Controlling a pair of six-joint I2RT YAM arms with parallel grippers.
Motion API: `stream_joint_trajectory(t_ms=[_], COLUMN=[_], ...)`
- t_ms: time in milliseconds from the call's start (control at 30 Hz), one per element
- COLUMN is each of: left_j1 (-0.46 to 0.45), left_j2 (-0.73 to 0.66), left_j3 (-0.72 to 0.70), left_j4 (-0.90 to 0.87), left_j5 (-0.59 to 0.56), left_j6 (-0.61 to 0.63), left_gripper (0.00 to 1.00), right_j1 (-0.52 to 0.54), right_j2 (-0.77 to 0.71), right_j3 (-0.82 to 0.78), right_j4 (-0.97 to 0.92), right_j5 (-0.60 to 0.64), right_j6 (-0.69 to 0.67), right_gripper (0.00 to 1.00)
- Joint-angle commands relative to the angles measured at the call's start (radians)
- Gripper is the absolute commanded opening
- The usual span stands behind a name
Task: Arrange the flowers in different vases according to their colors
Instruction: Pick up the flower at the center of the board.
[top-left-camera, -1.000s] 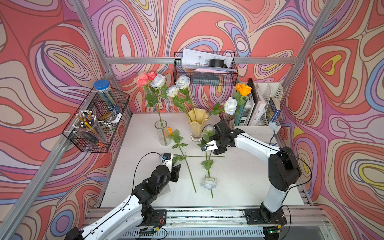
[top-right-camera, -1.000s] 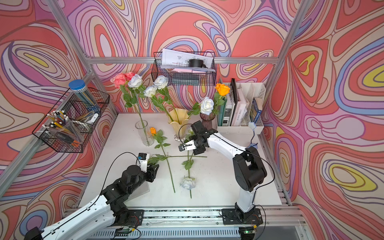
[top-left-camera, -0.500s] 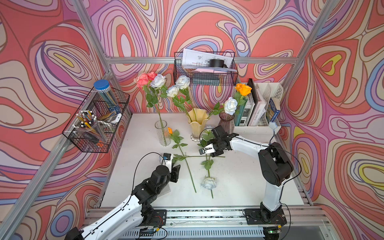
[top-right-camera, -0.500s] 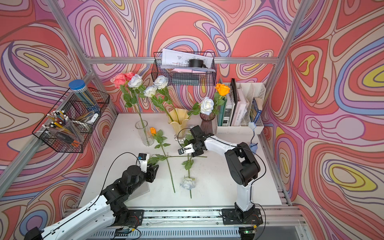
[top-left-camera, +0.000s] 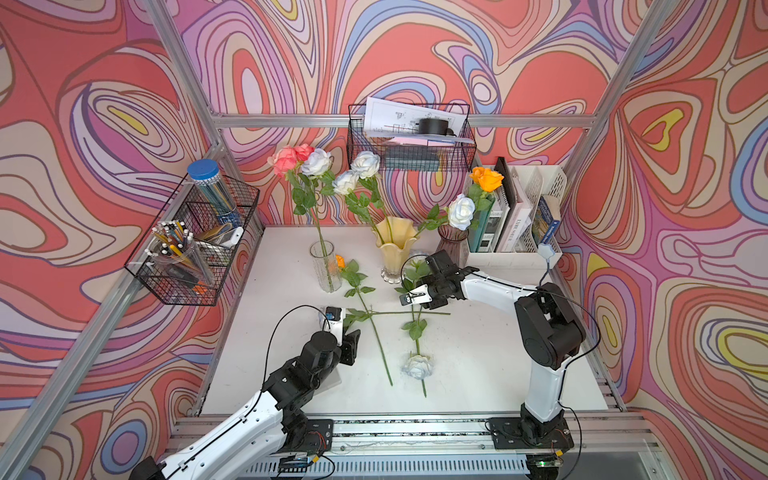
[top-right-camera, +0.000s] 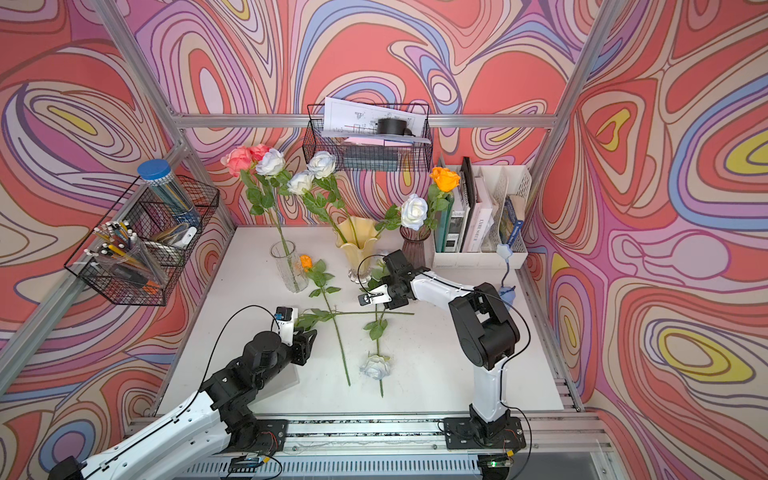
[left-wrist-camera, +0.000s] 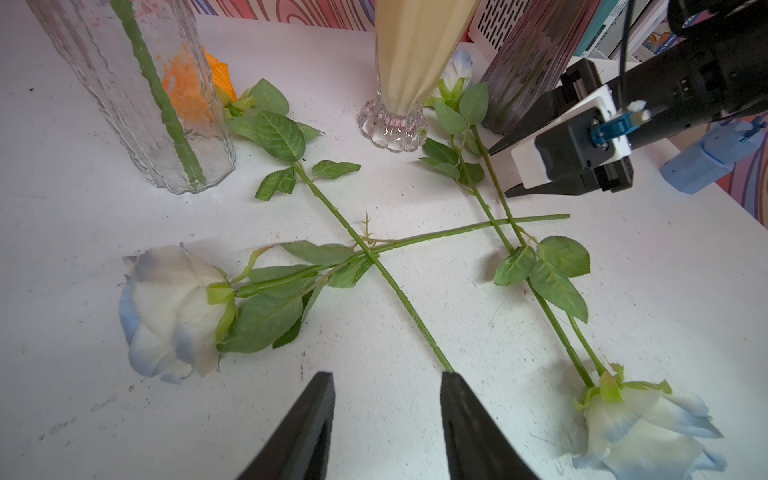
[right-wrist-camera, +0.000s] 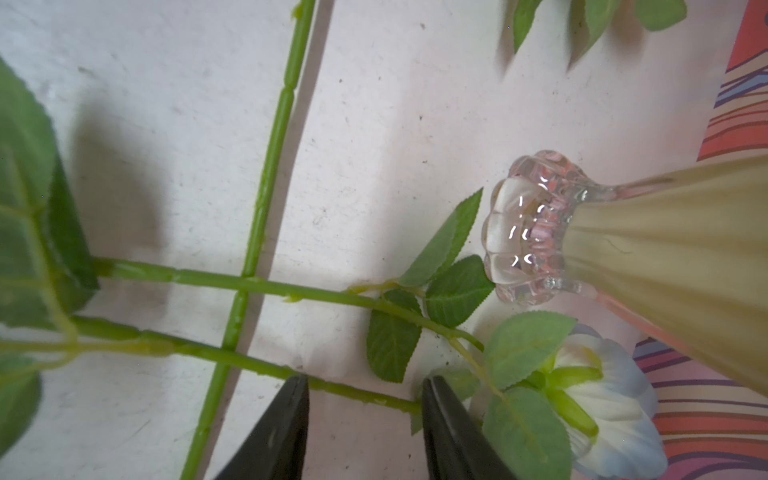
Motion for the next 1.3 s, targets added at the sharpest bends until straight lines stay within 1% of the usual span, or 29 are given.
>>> stream_joint_trajectory(t_ms=[0, 267, 400, 533, 667, 800, 1067, 1133, 1267], left_j1=[-0.004, -0.004, -0.004, -0.004, -0.004, -0.004, -0.004, -0.004, -0.004], left_j2=[-0.010, -0.008, 0.002, 0.008, 0.005, -0.001, -0.034, -0.038, -0.048], left_j3=[-0.014, -0.014, -0.014, -0.011, -0.012, -0.013, -0.026, -0.028, -0.034], left_j4=[-0.016, -0.012, -0.007, -0.006, -0.005, -0.008, -0.005, -0.004, 0.001], left_j5=[0.001, -0.002, -0.002, 0.003, 0.007, 0.012, 0.027, 0.036, 0.047], left_j6=[0.015, 0.016, 0.017, 0.018, 0.019, 0.021, 0.027, 0.031, 0.036], left_gripper=[0.48, 0.48, 0.49, 0.48, 0.48, 0.48, 0.48, 0.48, 0.48], right_j1=[-0.017, -0.031, -0.026, -0.002, 0.013, 0.043, 0.068, 0.070, 0.073], right_j2=[0.012, 0.025, 0.001, -0.033, -0.046, -0.047, -0.020, -0.003, 0.015], right_j3=[-0.034, -0.134, -0.200, -0.237, -0.256, -0.271, -0.163, -0.121, -0.081], right_j4=[0.020, 0.165, 0.257, 0.268, 0.208, 0.186, -0.024, -0.108, -0.176], right_j5=[0.009, 0.045, 0.047, 0.059, 0.066, 0.077, 0.079, 0.087, 0.091], right_j6=[-0.025, -0.052, -0.071, -0.073, -0.065, -0.076, -0.075, -0.072, -0.067], right_gripper=[0.47, 0.53, 0.56, 0.56, 0.54, 0.51, 0.45, 0.42, 0.41])
